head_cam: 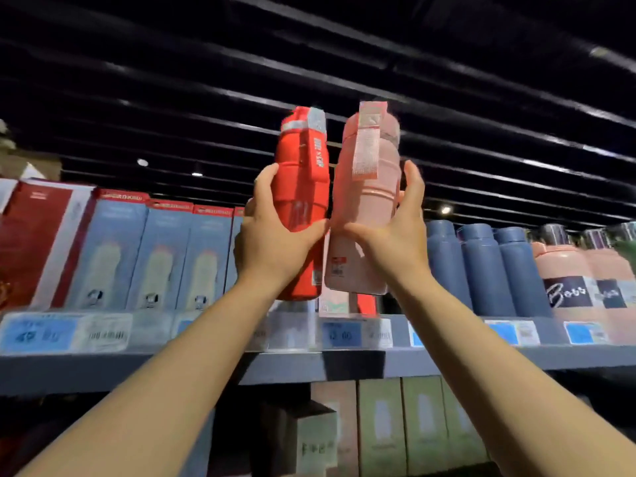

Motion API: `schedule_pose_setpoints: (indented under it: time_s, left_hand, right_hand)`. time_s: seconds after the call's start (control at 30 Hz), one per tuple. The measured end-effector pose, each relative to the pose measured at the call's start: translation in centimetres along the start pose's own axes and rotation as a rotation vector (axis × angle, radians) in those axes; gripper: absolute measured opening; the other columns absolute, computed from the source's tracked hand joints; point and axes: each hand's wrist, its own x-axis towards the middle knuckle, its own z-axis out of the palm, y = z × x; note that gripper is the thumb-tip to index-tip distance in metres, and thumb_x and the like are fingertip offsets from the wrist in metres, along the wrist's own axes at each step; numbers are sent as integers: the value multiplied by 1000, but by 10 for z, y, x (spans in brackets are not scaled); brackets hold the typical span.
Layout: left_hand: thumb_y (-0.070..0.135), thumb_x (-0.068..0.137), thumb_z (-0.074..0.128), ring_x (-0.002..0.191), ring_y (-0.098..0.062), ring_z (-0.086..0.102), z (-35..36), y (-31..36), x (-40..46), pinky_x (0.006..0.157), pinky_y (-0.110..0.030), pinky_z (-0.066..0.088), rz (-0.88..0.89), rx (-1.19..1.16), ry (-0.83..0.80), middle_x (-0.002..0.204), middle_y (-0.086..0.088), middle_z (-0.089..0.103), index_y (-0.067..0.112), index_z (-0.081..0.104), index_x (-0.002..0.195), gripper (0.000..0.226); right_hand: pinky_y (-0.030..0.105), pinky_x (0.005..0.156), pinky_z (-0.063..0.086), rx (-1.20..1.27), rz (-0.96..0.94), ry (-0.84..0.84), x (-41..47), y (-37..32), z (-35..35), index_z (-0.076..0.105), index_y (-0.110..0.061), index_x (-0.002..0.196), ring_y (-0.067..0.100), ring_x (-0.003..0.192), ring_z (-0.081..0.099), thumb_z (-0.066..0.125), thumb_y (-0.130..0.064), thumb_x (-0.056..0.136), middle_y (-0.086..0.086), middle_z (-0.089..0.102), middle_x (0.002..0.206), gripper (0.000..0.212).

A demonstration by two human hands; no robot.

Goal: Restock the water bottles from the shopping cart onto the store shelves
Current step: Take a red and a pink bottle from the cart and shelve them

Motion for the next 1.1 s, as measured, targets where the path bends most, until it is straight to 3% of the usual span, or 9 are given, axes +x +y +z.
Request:
schedule_pose_setpoints:
  time_s: [0.13,0.3,0.4,0.6,0.7,0.8,0.87,0.97,1.1]
  left_hand:
    - [38,70,79,93,-13,52,13,-24,-5,77,-28,37,-57,49,-39,126,1,55,43,21,140,91]
    - [35,67,81,95,-16,43,18,-35,-3,79,-28,34,-105,150,-167,133,-4,43,44,11,144,105]
    - [38,65,82,104,-21,44,20,-39,-2,82,-29,33,-113,236,-254,134,-6,40,46,7,144,109]
    - [35,65,82,103,-27,49,20,-44,-2,85,-35,44,-221,319,-352,128,-11,38,47,2,143,112]
    - [43,66,80,106,-30,52,17,-41,-5,84,-34,43,-215,407,-347,132,-11,38,44,-1,145,113]
    - [60,66,74,114,-29,51,8,-39,-9,88,-36,42,-174,574,-330,135,-5,44,41,-7,147,116]
    - [67,65,69,117,-27,50,2,-40,-10,90,-37,44,-169,645,-349,136,-2,46,40,-12,147,118]
    - [64,66,71,115,-25,52,0,-38,-6,92,-37,46,-195,623,-431,136,-1,49,40,-17,146,121]
    - [50,67,78,107,-23,57,9,-43,2,88,-35,49,-253,492,-496,136,-4,48,44,-21,144,125]
  right_hand:
    - [29,96,39,8,15,-17,-2,34,11,10,-36,148,17,124,45,87,-26,62,2,38,145,116]
    - [21,87,33,23,115,-132,-8,57,18,7,-42,147,7,106,38,91,-25,57,-6,29,126,123]
    - [22,84,35,21,190,-204,-9,62,20,3,-41,148,10,100,40,91,-22,55,-2,28,130,129]
    - [27,82,39,-82,228,-296,-11,62,15,0,-42,147,14,93,42,86,-19,61,8,30,133,124]
    - [29,87,42,-160,223,-356,-14,61,12,1,-44,145,17,96,45,86,-27,60,8,33,133,122]
    - [35,84,47,-358,165,-387,-17,62,7,3,-45,142,26,105,55,83,-50,57,4,51,126,117]
    - [38,83,49,-435,170,-414,-17,61,1,1,-46,141,27,104,59,81,-56,57,0,59,120,116]
    - [33,83,47,-431,246,-503,-9,56,-9,-7,-42,145,27,105,59,84,-48,61,2,58,125,123]
    - [36,86,51,-261,300,-520,-5,59,-4,-5,-43,144,23,101,61,88,-31,61,1,60,123,125]
